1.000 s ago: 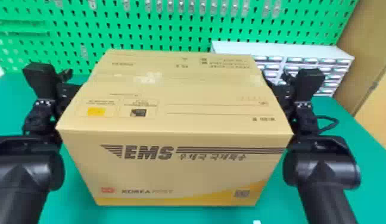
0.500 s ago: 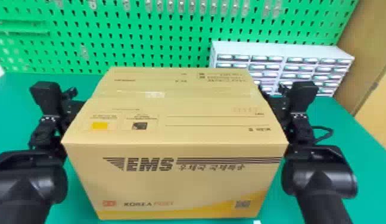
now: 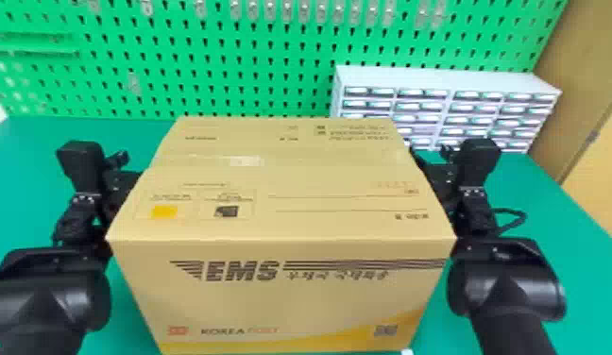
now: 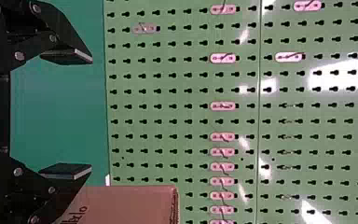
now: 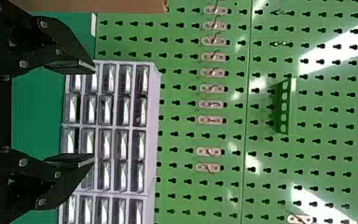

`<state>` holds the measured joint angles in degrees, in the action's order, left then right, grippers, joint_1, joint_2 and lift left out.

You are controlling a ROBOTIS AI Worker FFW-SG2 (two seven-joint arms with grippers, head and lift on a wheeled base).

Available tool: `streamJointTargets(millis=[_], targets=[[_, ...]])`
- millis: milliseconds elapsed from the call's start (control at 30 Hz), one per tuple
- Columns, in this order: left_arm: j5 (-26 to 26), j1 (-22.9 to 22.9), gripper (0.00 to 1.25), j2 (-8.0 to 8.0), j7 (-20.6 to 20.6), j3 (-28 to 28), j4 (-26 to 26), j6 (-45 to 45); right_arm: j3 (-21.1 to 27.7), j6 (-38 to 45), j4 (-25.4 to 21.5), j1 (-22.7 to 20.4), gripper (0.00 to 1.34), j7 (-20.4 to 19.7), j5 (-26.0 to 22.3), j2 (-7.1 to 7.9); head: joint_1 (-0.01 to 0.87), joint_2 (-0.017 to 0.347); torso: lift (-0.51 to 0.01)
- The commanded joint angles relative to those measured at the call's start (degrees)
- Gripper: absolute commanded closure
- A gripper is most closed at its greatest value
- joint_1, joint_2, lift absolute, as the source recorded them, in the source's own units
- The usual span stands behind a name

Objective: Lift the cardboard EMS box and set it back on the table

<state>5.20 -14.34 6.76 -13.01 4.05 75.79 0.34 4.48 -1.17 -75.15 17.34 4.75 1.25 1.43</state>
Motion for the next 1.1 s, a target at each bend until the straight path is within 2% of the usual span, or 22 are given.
streamJointTargets(millis=[0,633,1067], targets=[[0.07,0.01,0.43,0.01,0.0,-0.01,-0.55,0.01,0.0,-0.06,0.71,-0.03,0.58,0.0,-0.11,-0.03,0.678,-0.017,-0.091],[0.07,0.01,0.43,0.01,0.0,0.08,-1.96,-0.52,-0.17,0.03,2.02,-0.46,0.58,0.0,-0.46,-0.03,0.678,-0.017,-0.091],[-1.6,-0.17,0.43,0.1,-0.88,3.42,-2.04,-0.52,1.94,-0.06,1.76,-1.34,0.58,0.09,-1.08,1.29,0.678,-0.017,-0.091]])
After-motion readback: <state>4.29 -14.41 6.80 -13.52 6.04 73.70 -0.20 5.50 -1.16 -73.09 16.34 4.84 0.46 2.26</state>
